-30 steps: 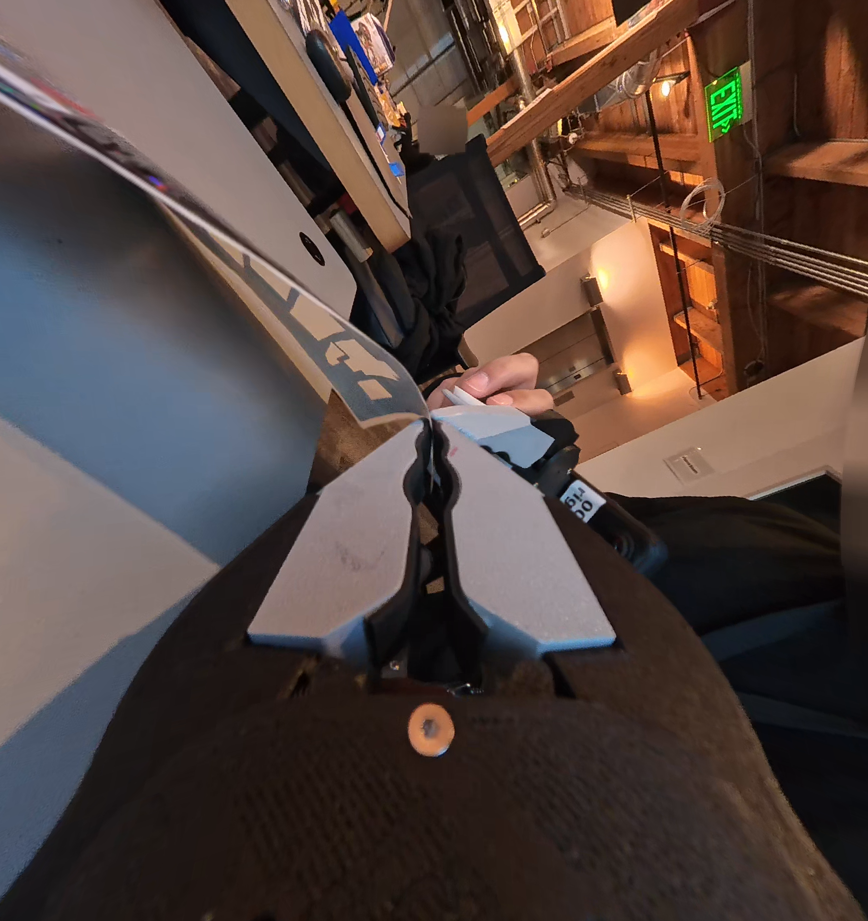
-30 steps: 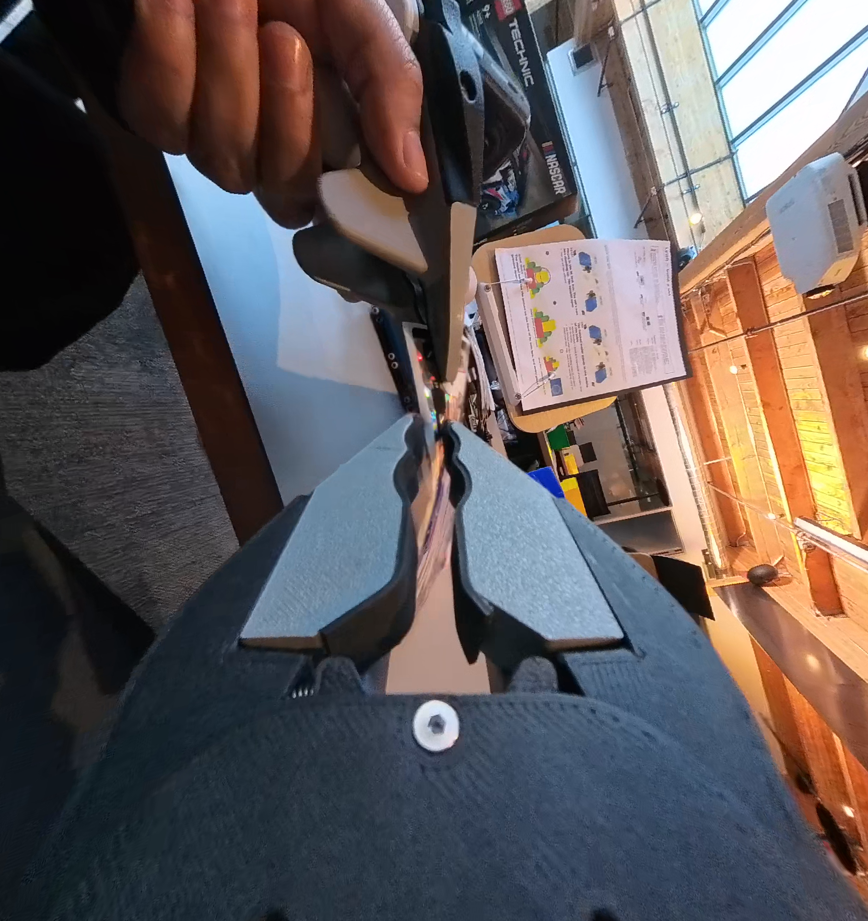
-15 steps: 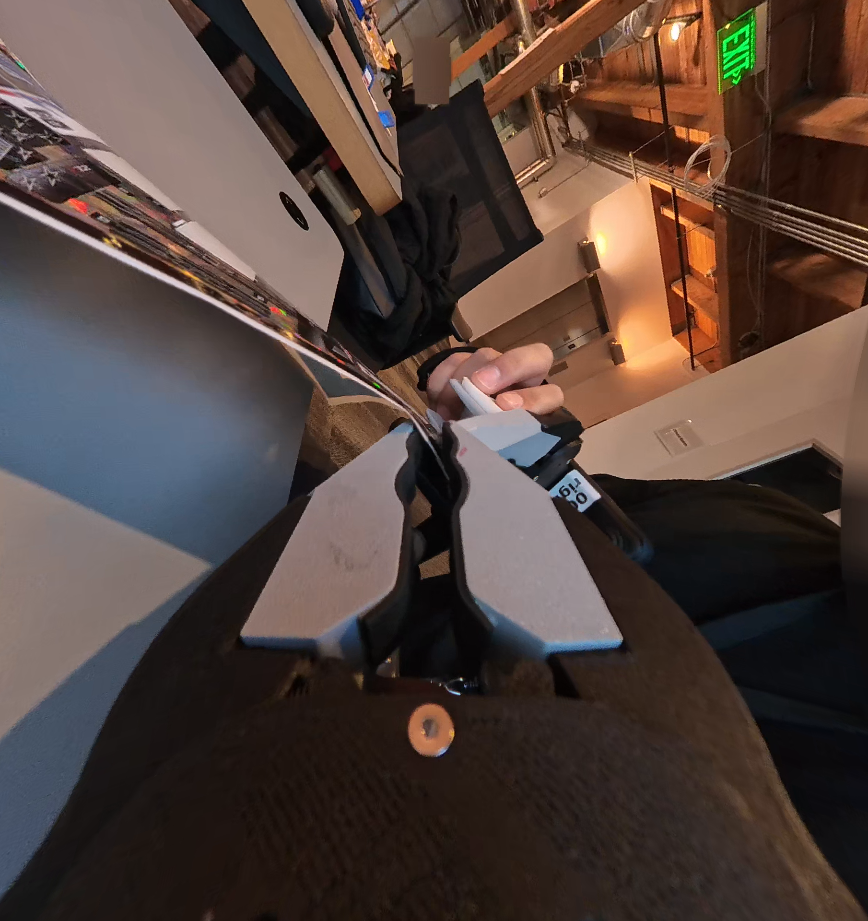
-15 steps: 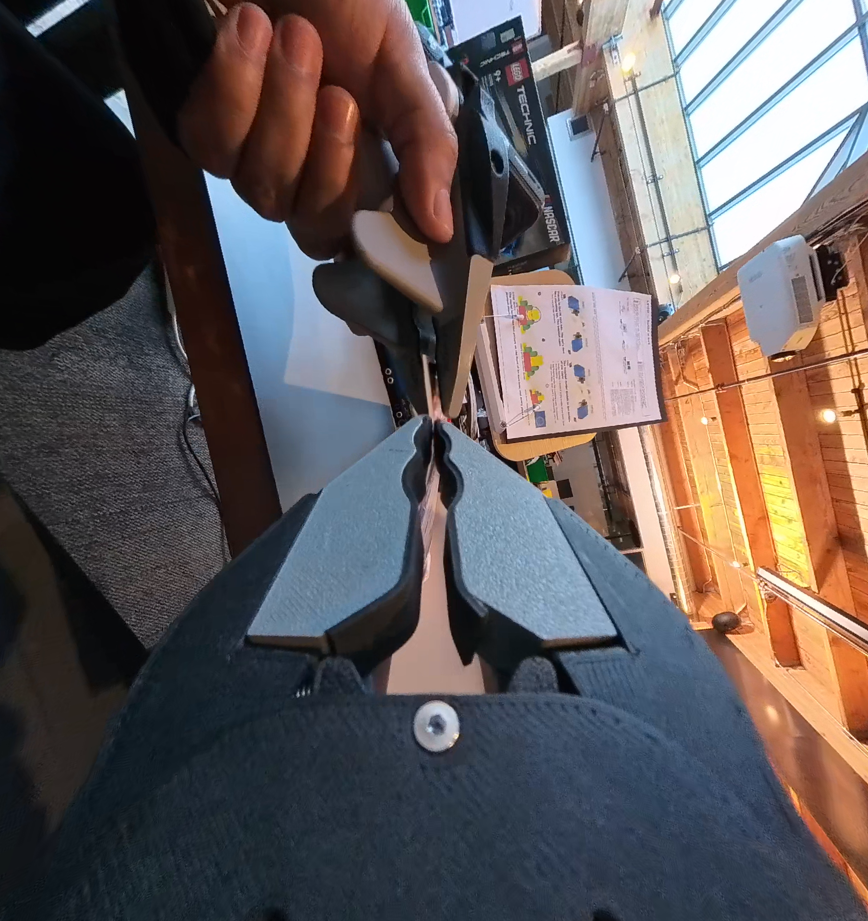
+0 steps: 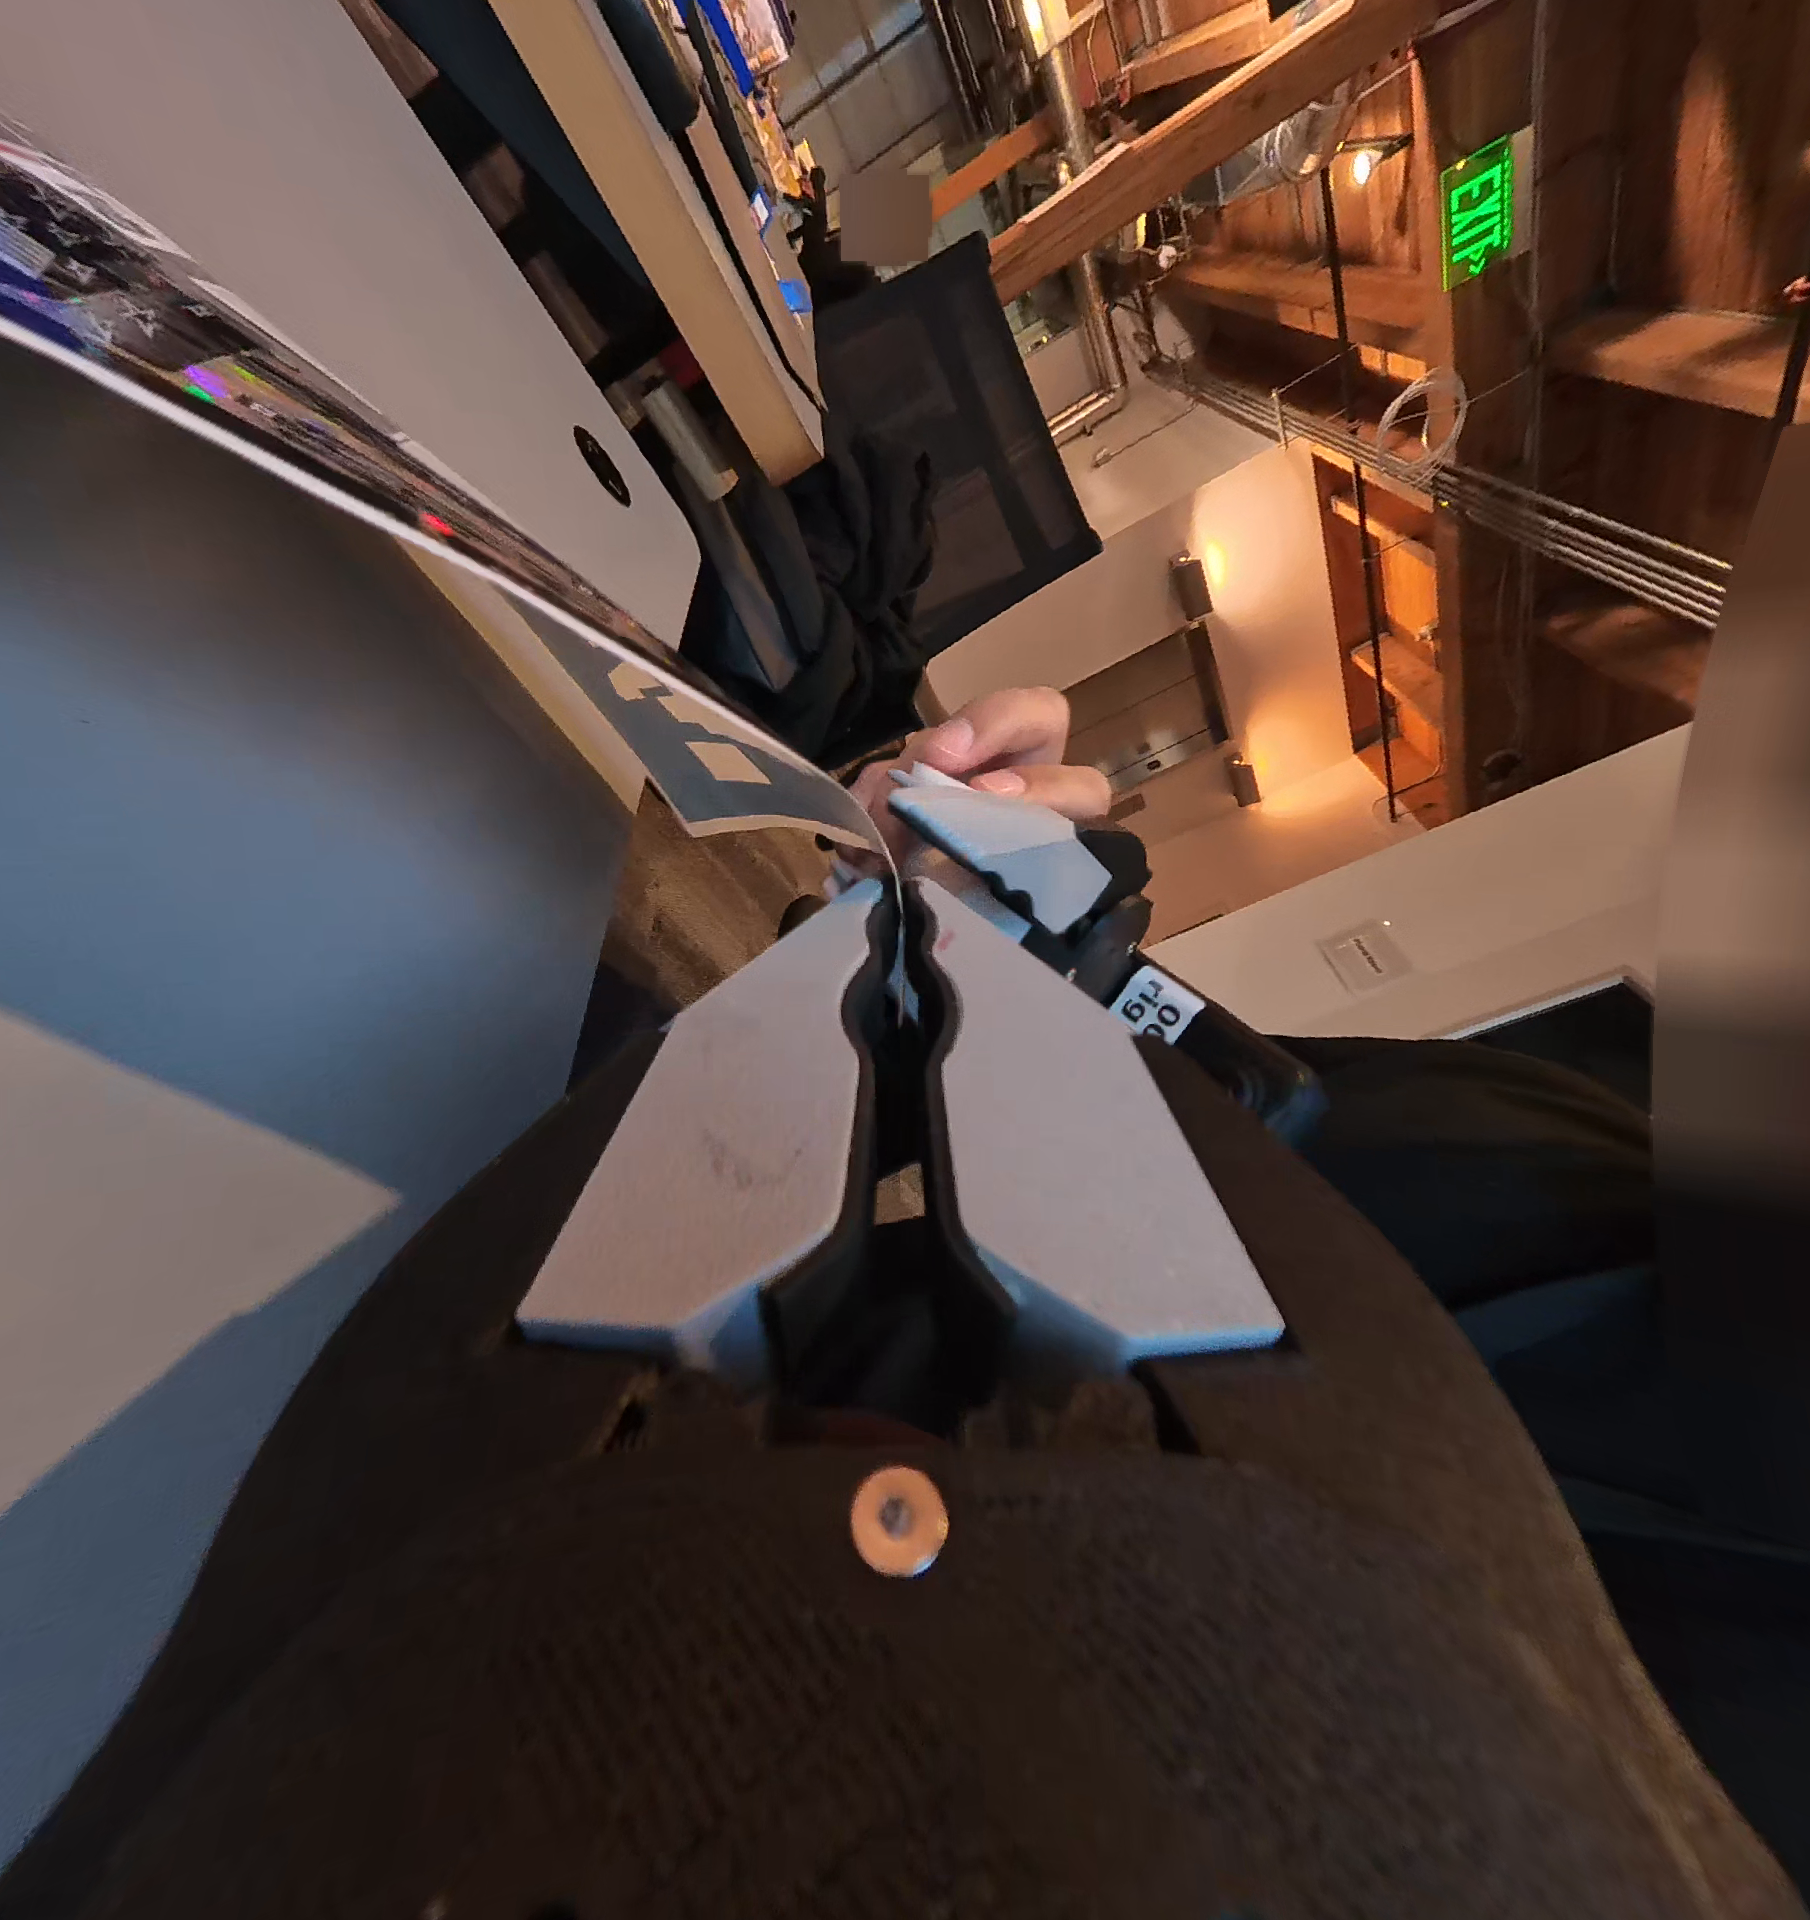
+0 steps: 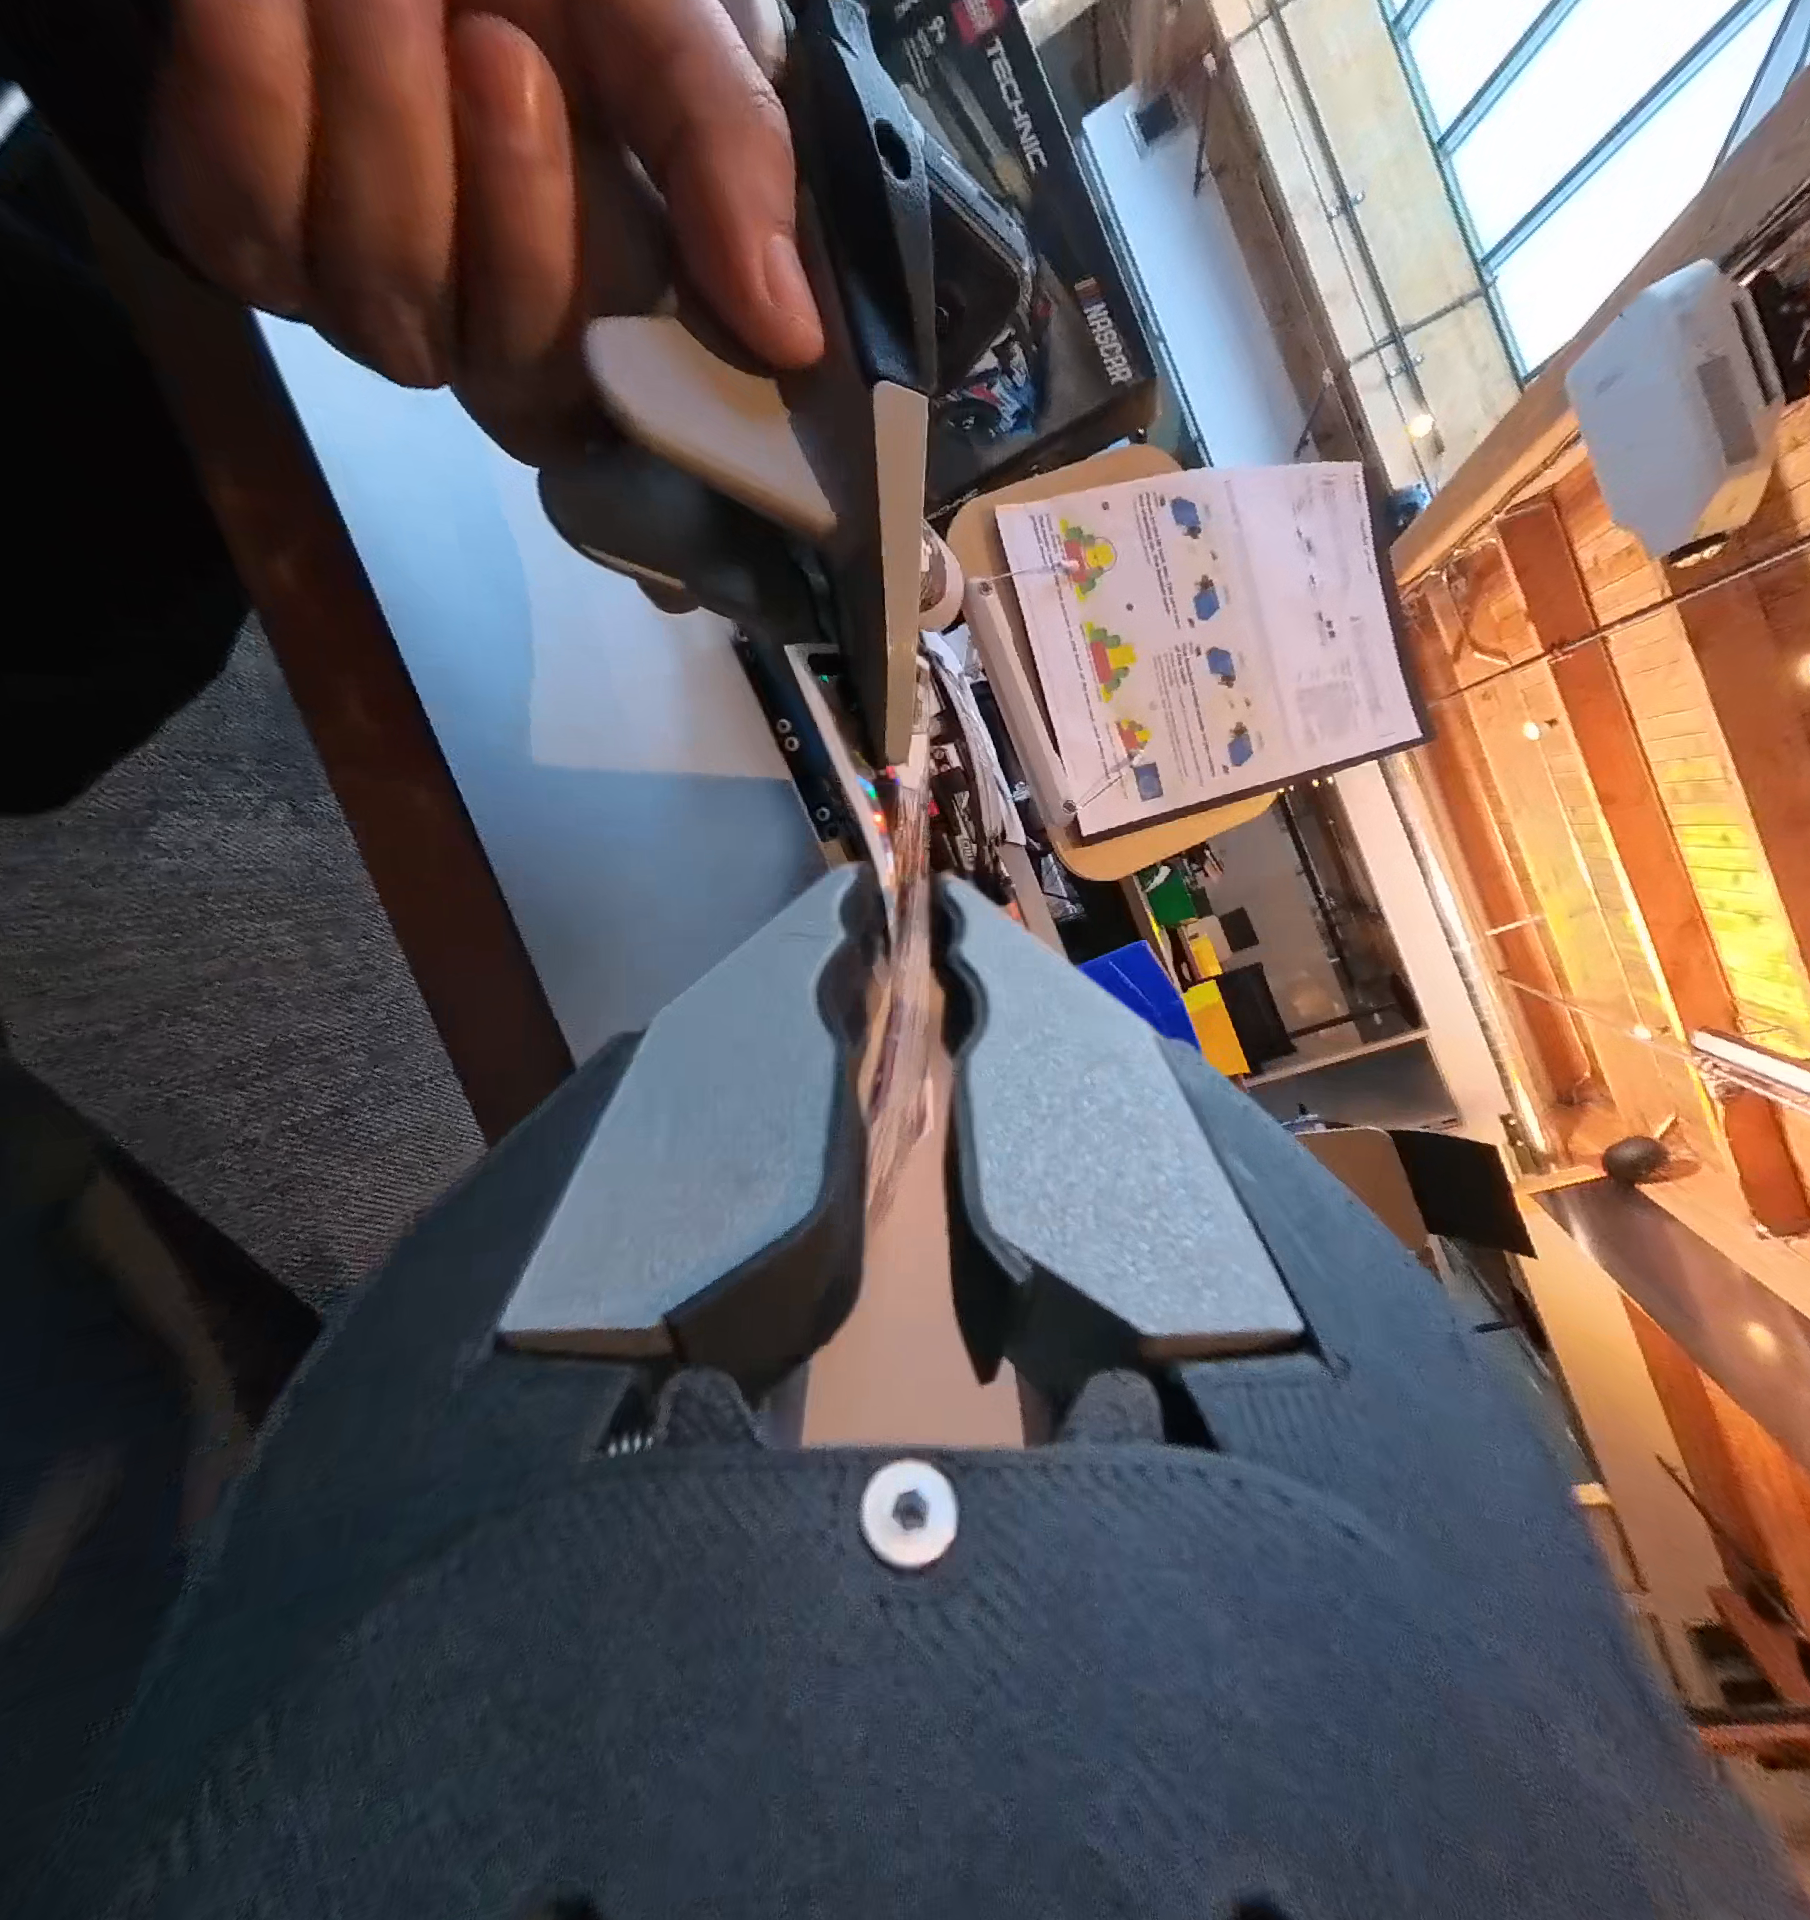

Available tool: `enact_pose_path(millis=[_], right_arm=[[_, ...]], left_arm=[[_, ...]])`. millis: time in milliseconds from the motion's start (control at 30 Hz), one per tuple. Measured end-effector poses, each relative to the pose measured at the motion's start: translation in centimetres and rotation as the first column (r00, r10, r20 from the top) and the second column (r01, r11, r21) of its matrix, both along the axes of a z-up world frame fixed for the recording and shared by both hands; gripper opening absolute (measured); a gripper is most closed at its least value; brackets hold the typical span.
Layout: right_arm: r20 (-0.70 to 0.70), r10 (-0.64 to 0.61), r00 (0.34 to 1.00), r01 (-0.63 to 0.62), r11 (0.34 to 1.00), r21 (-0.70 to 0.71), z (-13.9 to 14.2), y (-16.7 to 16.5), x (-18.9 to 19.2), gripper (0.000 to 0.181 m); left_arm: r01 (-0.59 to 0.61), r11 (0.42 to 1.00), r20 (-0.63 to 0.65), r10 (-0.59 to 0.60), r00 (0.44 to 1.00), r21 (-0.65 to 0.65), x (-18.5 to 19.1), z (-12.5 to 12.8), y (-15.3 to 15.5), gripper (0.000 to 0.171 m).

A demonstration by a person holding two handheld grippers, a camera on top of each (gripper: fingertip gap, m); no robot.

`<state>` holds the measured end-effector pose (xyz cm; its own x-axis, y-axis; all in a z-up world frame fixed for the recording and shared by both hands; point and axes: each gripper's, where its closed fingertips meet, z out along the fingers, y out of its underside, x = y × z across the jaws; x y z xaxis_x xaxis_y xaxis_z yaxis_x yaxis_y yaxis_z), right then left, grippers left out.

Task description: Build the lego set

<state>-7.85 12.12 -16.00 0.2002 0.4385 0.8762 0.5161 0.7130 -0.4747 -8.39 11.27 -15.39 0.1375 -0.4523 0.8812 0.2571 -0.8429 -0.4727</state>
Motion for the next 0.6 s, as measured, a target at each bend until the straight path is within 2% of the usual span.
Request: enact_pose_path(millis=[100,267,433,500,600], right_arm=[[0.010,-0.004,1.000,0.004,0.999,0.044,0.2,0.0,0.0,0.000],[0.036,0.001,0.999,-0.006,0.991,0.134,0.3,-0.3,-0.1,0.000],[0.043,0.025,0.999,-0.029,0.993,0.115,0.0,-0.7,-0.2,0.000],[0.033,0.042,0.999,-0.043,0.997,0.059,-0.3,-0.8,-0.2,0.000],[-0.060,0.093,0.994,-0.103,0.979,-0.176,-0.2,-0.9,0.0,0.000]], left_arm=[[0.004,1.000,0.006,-0.004,1.000,0.001,0.1,0.2,-0.1,0.000],[0.009,1.000,-0.025,-0.009,1.000,0.000,0.3,-0.2,-0.1,0.010],[-0.004,1.000,-0.054,0.006,0.999,0.027,0.5,-0.3,0.2,0.000],[-0.002,0.999,-0.072,0.005,0.997,0.046,0.6,-0.3,0.2,0.000],[0.008,0.996,-0.100,0.002,0.995,0.092,0.7,-0.2,0.0,0.000]])
